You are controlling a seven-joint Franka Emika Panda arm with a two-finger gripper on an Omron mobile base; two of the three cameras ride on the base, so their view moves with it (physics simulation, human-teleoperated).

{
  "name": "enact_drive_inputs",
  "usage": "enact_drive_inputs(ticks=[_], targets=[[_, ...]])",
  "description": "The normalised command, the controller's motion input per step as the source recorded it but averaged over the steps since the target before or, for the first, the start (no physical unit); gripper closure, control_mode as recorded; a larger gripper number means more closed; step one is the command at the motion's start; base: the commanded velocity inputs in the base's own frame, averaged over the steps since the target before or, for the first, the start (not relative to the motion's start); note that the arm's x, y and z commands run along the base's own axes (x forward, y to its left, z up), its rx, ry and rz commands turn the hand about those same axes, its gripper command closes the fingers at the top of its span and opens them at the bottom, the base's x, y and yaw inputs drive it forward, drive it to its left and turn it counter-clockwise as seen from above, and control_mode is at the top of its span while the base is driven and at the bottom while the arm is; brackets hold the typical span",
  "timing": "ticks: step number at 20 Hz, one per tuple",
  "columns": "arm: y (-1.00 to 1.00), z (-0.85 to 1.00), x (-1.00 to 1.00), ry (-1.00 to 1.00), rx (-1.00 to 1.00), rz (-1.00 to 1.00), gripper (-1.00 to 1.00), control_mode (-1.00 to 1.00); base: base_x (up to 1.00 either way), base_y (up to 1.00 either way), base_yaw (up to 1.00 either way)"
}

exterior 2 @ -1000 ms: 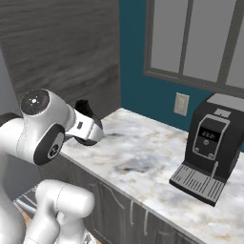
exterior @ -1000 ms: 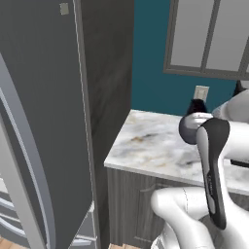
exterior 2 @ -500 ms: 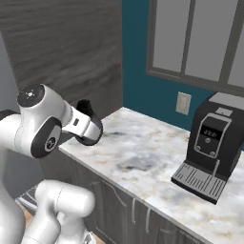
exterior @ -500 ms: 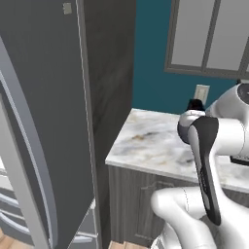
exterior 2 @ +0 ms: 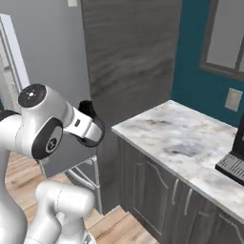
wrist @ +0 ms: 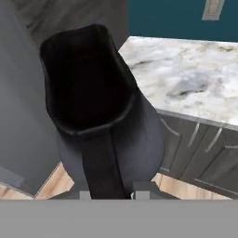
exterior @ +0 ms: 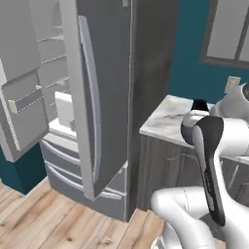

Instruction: Move the apricot and lemon wedge from the top shelf to the second highest shelf to make space. Then, place the pitcher from the counter on the cleared top shelf.

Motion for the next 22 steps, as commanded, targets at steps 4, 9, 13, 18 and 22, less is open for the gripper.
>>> enact_drive_inputs(ticks=[4, 9, 13, 18, 22], targets=[[0.0, 0.0, 0.0, 0.0, 0.0, 0.0, 1.0, 1.0, -0.08, 0.97, 0.55], [0.0, 0.0, 0.0, 0.0, 0.0, 0.0, 1.0, 1.0, 0.0, 1.0, 0.57], [0.0, 0.0, 0.0, 0.0, 0.0, 0.0, 1.0, 1.0, 0.16, 1.0, 0.48], [0.0, 0.0, 0.0, 0.0, 0.0, 0.0, 1.0, 1.0, 0.52, 0.73, 0.14], [0.0, 0.0, 0.0, 0.0, 0.0, 0.0, 1.0, 1.0, 0.61, 0.13, -0.11]])
